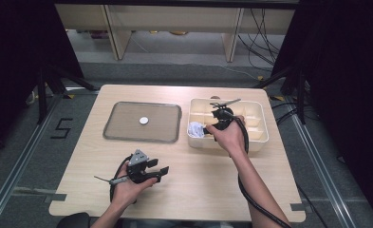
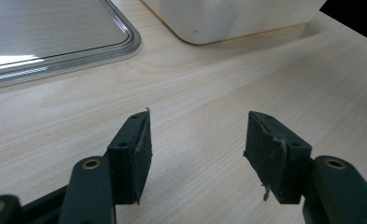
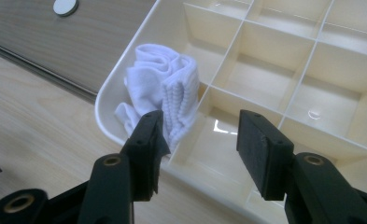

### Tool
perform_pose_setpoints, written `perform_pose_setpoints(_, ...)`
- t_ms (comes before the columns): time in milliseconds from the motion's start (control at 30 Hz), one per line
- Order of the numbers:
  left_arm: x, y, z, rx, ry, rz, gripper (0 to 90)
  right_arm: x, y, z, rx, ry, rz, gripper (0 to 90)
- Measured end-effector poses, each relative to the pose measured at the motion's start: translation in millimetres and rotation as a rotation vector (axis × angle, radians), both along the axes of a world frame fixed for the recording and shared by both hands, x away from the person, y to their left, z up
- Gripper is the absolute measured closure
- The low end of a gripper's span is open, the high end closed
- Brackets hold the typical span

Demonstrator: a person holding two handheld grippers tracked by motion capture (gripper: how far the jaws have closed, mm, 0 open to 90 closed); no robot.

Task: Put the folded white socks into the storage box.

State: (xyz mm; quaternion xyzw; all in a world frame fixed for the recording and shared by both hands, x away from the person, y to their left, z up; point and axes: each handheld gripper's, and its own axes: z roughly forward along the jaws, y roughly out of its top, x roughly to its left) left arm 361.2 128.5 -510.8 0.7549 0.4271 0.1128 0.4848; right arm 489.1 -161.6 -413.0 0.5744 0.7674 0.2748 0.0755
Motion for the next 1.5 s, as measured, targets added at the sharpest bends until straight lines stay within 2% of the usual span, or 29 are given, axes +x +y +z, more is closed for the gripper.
perform_pose_setpoints(67, 0.0, 0.0, -0.1, 0.000, 0.000, 0.000, 40.5, -2.9, -3.0, -0.1, -0.013, -0.026, 0.029, 51.2)
perform_pose_setpoints(100, 0.0, -0.1, -0.4, -0.001, -0.002, 0.001, 40.5, -4.2, -4.2, -0.5, -0.009, -0.043, 0.052, 51.3)
perform_pose_setpoints(133, 0.0, -0.2, -0.4, 0.000, -0.001, 0.002, 40.5, -6.2, -4.1, 0.1, -0.004, -0.037, 0.044, 51.2)
perform_pose_setpoints(167, -0.1, -0.3, -0.5, -0.001, 0.000, 0.002, 40.4, -7.6, -5.3, -0.5, 0.001, -0.058, 0.069, 51.3)
perform_pose_setpoints(233, -0.1, -0.4, -0.6, 0.000, -0.001, 0.002, 40.4, -11.0, -6.6, 0.1, 0.004, -0.069, 0.084, 51.1)
perform_pose_setpoints(267, -0.2, -0.4, -0.6, -0.001, -0.001, 0.002, 40.4, -13.9, -5.8, 1.2, 0.009, -0.066, 0.074, 50.9)
perform_pose_setpoints(300, -0.2, -0.3, -0.5, 0.000, -0.001, 0.001, 40.4, -15.6, -7.9, 1.4, 0.003, -0.076, 0.098, 50.7)
perform_pose_setpoints(367, 0.3, -0.7, -1.7, -0.013, -0.005, 0.000, 40.3, -19.3, -8.0, 1.8, 0.015, -0.077, 0.088, 50.6)
perform_pose_setpoints(400, 0.1, -0.9, -1.8, -0.013, -0.003, 0.001, 40.3, -20.9, -10.8, 1.8, 0.007, -0.088, 0.109, 50.5)
perform_pose_setpoints(433, 0.2, -1.1, -1.9, -0.015, -0.004, 0.000, 40.3, -23.6, -10.0, 2.5, 0.023, -0.080, 0.092, 50.5)
perform_pose_setpoints(533, 0.0, -1.2, -2.0, -0.018, 0.004, -0.004, 40.3, -28.9, -13.0, 4.0, 0.031, -0.088, 0.102, 50.4)
perform_pose_setpoints(600, 0.1, -1.1, -2.0, -0.018, 0.003, -0.002, 40.3, -32.1, -16.2, 3.9, 0.020, -0.104, 0.113, 50.0)
perform_pose_setpoints(700, 0.0, -0.9, -2.0, -0.011, -0.005, 0.001, 40.2, -39.0, -17.9, 4.8, 0.033, -0.101, 0.099, 49.4)
perform_pose_setpoints(733, 0.1, -0.8, -2.1, -0.011, -0.003, 0.000, 40.2, -40.8, -21.1, 4.9, 0.025, -0.110, 0.119, 49.0)
perform_pose_setpoints(767, 0.1, -0.9, -2.2, -0.010, -0.003, -0.001, 40.2, -42.9, -20.7, 5.0, 0.031, -0.108, 0.106, 48.9)
perform_pose_setpoints(867, 0.0, -1.2, -2.7, -0.016, 0.001, -0.002, 40.2, -49.3, -26.1, 5.1, 0.023, -0.117, 0.126, 48.4)
perform_pose_setpoints(900, 0.1, -1.0, -2.5, -0.014, 0.004, -0.004, 40.1, -52.4, -27.2, 4.8, 0.029, -0.111, 0.114, 48.2)
perform_pose_setpoints(967, 0.0, -0.8, -2.4, -0.010, -0.005, 0.000, 40.1, -55.4, -31.6, 3.4, 0.001, -0.114, 0.106, 48.0)
perform_pose_setpoints(1033, 0.1, -0.5, -2.3, -0.009, -0.008, 0.002, 40.1, -60.6, -34.8, 1.7, 0.023, -0.124, 0.108, 47.8)
perform_pose_setpoints(1067, 0.1, -0.5, -2.3, -0.009, -0.008, 0.002, 40.0, -65.1, -36.3, 1.1, 0.013, -0.124, 0.085, 47.7)
perform_pose_setpoints(1133, 0.2, -0.5, -2.4, -0.009, -0.010, 0.003, 40.0, -70.6, -40.1, -0.5, 0.017, -0.122, 0.074, 47.5)
perform_pose_setpoints(1200, 0.1, -0.4, -2.5, -0.008, -0.011, 0.003, 39.8, -74.2, -45.4, -2.3, 0.013, -0.132, 0.089, 47.2)
perform_pose_setpoints(1233, 0.0, -0.8, -2.7, -0.015, -0.009, 0.006, 39.7, -78.2, -45.2, -3.3, 0.026, -0.126, 0.060, 47.1)
perform_pose_setpoints(1300, 0.1, 0.0, -2.6, -0.008, -0.014, 0.004, 39.2, -79.7, -53.5, -7.2, 0.006, -0.175, 0.098, 46.5)
perform_pose_setpoints(1333, 0.2, 0.3, -2.6, -0.016, -0.012, 0.002, 39.2, -82.3, -55.8, -8.8, 0.013, -0.166, 0.090, 46.3)
perform_pose_setpoints(1400, 0.1, 0.1, -2.0, -0.024, -0.015, 0.004, 39.2, -86.8, -61.2, -12.7, -0.009, -0.193, 0.091, 45.6)
perform_pose_setpoints(1433, -0.3, -0.5, -1.8, -0.024, -0.019, 0.013, 39.1, -89.2, -64.9, -14.7, -0.022, -0.190, 0.091, 45.6)
perform_pose_setpoints(1500, -0.2, -0.5, -1.8, -0.024, -0.020, 0.012, 39.1, -95.3, -69.8, -17.4, 0.005, -0.202, 0.086, 45.6)
